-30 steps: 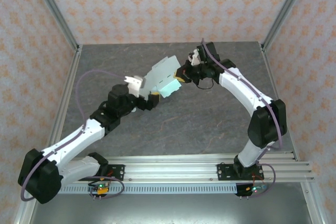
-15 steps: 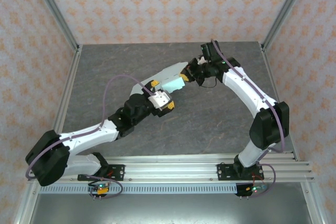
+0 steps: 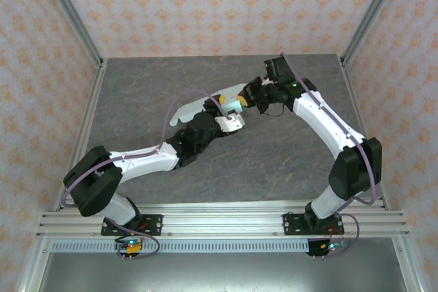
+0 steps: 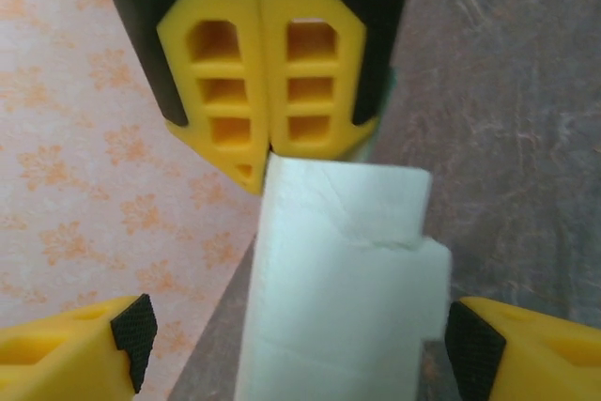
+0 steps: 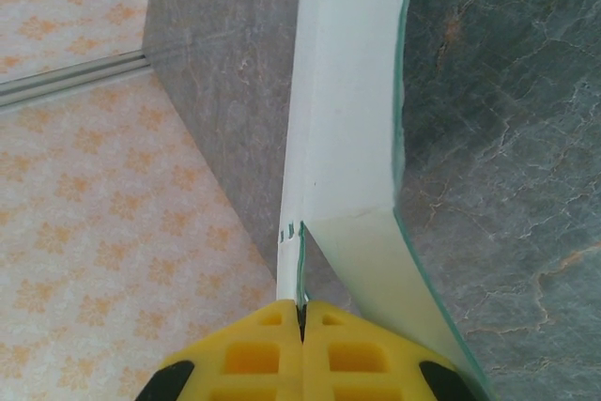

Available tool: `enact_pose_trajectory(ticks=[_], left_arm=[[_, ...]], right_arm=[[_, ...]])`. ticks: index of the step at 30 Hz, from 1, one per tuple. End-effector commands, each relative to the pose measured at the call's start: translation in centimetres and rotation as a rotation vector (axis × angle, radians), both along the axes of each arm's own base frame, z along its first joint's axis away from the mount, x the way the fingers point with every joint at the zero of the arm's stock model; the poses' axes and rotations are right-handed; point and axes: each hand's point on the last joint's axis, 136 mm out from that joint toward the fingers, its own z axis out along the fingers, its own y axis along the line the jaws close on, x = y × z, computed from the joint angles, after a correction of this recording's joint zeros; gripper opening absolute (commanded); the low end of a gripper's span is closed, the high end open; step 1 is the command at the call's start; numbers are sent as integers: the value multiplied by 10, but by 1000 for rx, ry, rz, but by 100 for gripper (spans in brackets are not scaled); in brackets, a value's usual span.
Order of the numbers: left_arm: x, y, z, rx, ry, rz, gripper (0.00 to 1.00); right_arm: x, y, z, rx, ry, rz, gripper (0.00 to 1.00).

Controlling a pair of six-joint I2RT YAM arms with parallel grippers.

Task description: Fold the paper box

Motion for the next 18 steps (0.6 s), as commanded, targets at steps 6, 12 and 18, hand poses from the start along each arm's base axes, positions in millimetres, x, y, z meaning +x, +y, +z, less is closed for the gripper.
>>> enact_pose_trajectory(ticks=[6, 12, 18], left_arm=[[11, -5, 26, 25, -90, 59, 75], [7, -4, 28, 78, -90, 59, 70], [5, -4, 27, 123, -45, 46, 53]], right_arm=[[-13, -6, 14, 75, 91, -115, 0], [-13, -5, 13, 82, 96, -110, 0], [-18, -6, 12, 86, 94, -107, 0]])
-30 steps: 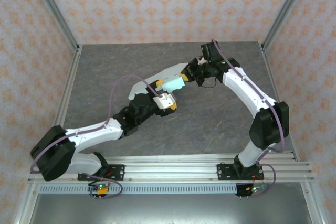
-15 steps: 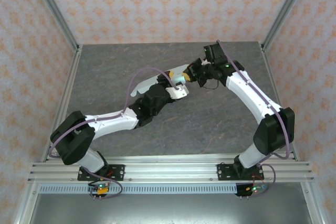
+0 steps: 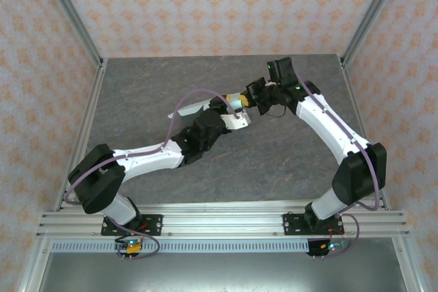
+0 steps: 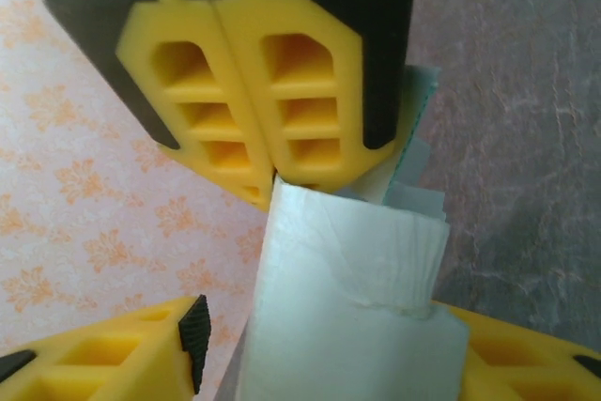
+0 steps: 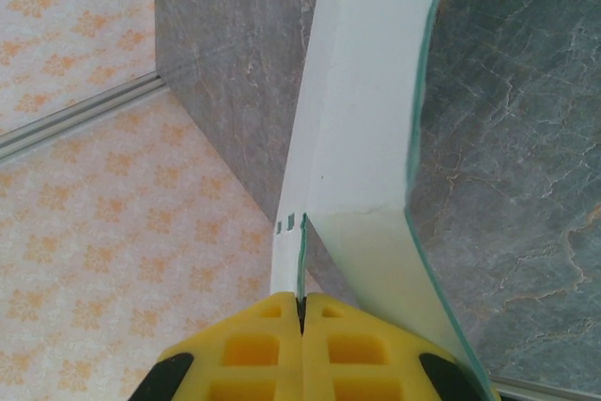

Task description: Fold the paper box

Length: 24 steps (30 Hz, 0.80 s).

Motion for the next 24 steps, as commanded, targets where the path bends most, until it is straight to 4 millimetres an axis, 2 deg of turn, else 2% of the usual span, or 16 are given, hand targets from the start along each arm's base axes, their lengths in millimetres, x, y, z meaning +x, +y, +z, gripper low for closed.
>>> enact_pose_trajectory(ticks=[1, 4, 10, 16, 17, 24], left_arm=[[1, 1, 22, -2, -20, 8, 53], [3, 1, 23, 4, -29, 17, 51], [5, -1, 29, 14, -33, 15, 36], [11, -2, 30, 37, -16, 16, 4], [11, -3, 28, 45, -8, 14, 2], [13, -3, 25, 32, 22, 11, 0]], right_arm=[[-12, -2, 11, 25, -3, 3, 0], [-14, -4, 12, 28, -5, -1, 0], [-20, -6, 17, 29, -12, 1, 14], [-28, -16, 18, 29, -12, -16, 21], [-29, -18, 18, 30, -13, -22, 21], [-34, -37, 17, 24, -12, -72, 25]])
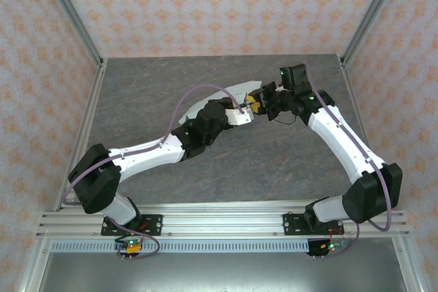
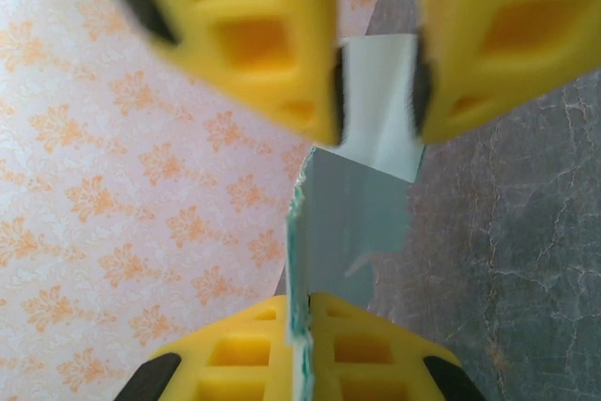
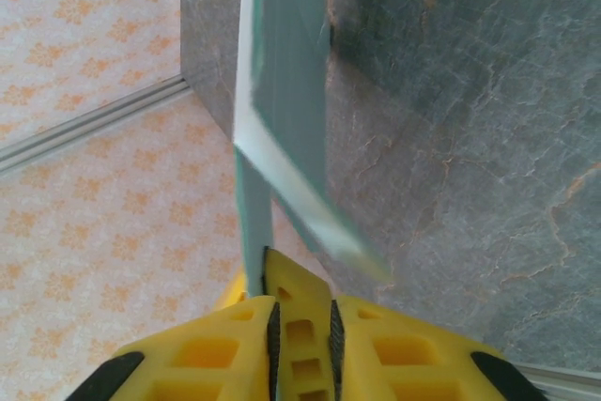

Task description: Fold the paper box

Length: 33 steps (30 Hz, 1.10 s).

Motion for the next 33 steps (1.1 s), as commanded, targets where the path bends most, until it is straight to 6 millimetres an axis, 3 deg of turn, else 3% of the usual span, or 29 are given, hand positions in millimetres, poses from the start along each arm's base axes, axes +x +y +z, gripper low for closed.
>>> enact_pose_trajectory(ticks=[1, 8, 12, 14, 16, 20, 24, 26, 29, 33], left_arm=[[7, 2, 5, -28, 19, 23, 0], [5, 10, 25, -166, 97, 77, 0], [-6, 15, 61, -380, 196, 69, 0], [-13, 18, 77, -503, 278, 34, 0], [-15, 29, 92, -659, 371, 31, 0], [-23, 41, 111, -873, 532, -4, 0], [-33, 41, 125, -1075, 694, -101, 0], [-33, 37, 122, -1137, 780, -135, 0], [-27, 24, 98, -1222, 940, -159, 0], [-12, 10, 55, -1304, 1163, -136, 0]], right_arm=[[-10, -12, -2, -6, 31, -29, 26], [-10, -16, 22, -1, -79, -5, 48], [-12, -43, 43, -91, -184, -80, 77], [-12, -59, 56, -152, -260, -128, 80], [-17, -72, 83, -206, -373, -148, 83], [-27, -76, 132, -304, -582, -54, 84], [-35, -83, 152, -437, -734, 23, 85], [-36, -89, 150, -504, -759, 45, 85], [-35, -86, 134, -561, -748, 119, 83], [-29, -74, 96, -573, -668, 235, 82]])
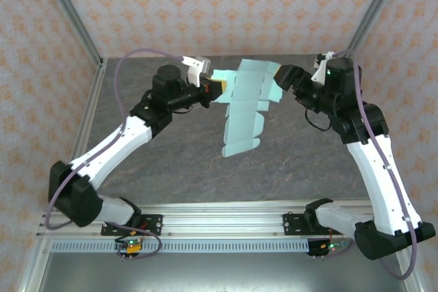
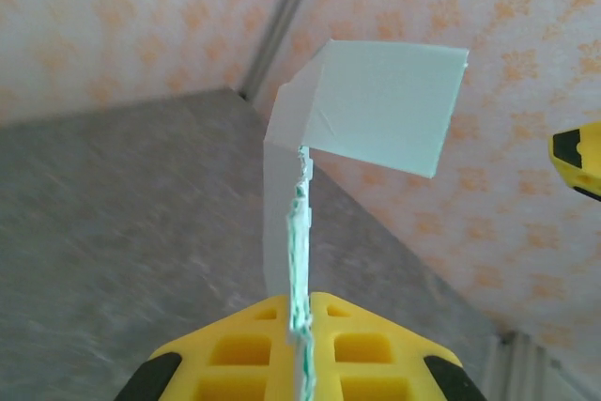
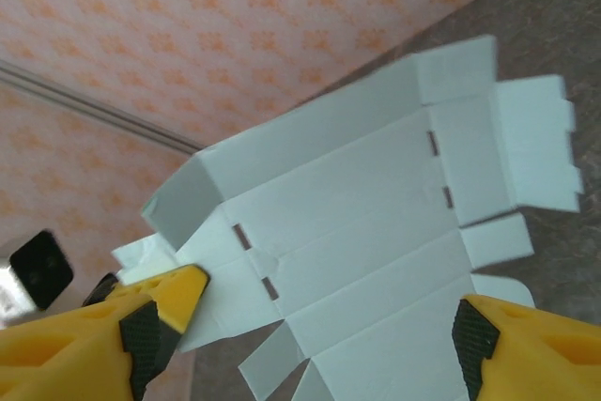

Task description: Fold the paper box

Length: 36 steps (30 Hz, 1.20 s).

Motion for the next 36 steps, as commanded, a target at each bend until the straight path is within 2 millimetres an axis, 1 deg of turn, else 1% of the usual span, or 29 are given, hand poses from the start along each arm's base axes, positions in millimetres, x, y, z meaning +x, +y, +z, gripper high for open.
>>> enact_pose_trajectory(ticks=[1, 3, 5, 6, 9, 11, 15, 16, 18, 20, 21, 24, 26, 29, 31, 33, 34, 35, 36], left_arm=[[0, -16, -33, -144, 231, -108, 0], [9, -15, -55, -188, 302, -96, 0], [17, -12, -71, -251, 361, -79, 0], [20, -10, -82, -259, 395, -66, 0], [22, -7, -116, -206, 456, -37, 0], [25, 0, -138, -183, 498, 7, 0], [34, 23, -180, -138, 581, 109, 0], [35, 27, -190, -130, 601, 124, 0], [35, 35, -208, -98, 640, 153, 0], [34, 39, -220, -74, 655, 158, 0], [34, 42, -228, -51, 661, 166, 0], [30, 49, -248, 47, 684, 180, 0], [28, 51, -253, 62, 700, 174, 0], [26, 55, -259, 97, 702, 185, 0], [25, 60, -261, 123, 701, 199, 1], [23, 62, -262, 121, 702, 200, 1], [23, 61, -262, 119, 702, 196, 1], [22, 61, -262, 116, 705, 194, 1], [22, 61, -263, 110, 711, 189, 1]], right_arm=[[0, 8, -43, -121, 91, 87, 81], [0, 13, -62, -168, 135, 122, 80], [0, 17, -81, -226, 180, 143, 80], [1, 19, -90, -250, 201, 149, 80], [2, 31, -120, -286, 261, 197, 81], [3, 39, -141, -324, 296, 230, 84], [5, 56, -188, -403, 393, 274, 84], [5, 60, -197, -411, 413, 279, 84], [11, 64, -213, -406, 450, 252, 84], [18, 64, -223, -409, 460, 230, 84], [21, 64, -226, -417, 464, 227, 86], [32, 59, -235, -453, 490, 210, 88], [39, 49, -241, -458, 525, 184, 88], [48, 27, -249, -457, 563, 131, 88], [50, 10, -255, -463, 583, 101, 88], [50, 2, -259, -460, 601, 96, 87], [48, 4, -259, -454, 598, 116, 86], [47, 13, -258, -427, 580, 157, 85], [44, 27, -256, -386, 545, 219, 84]])
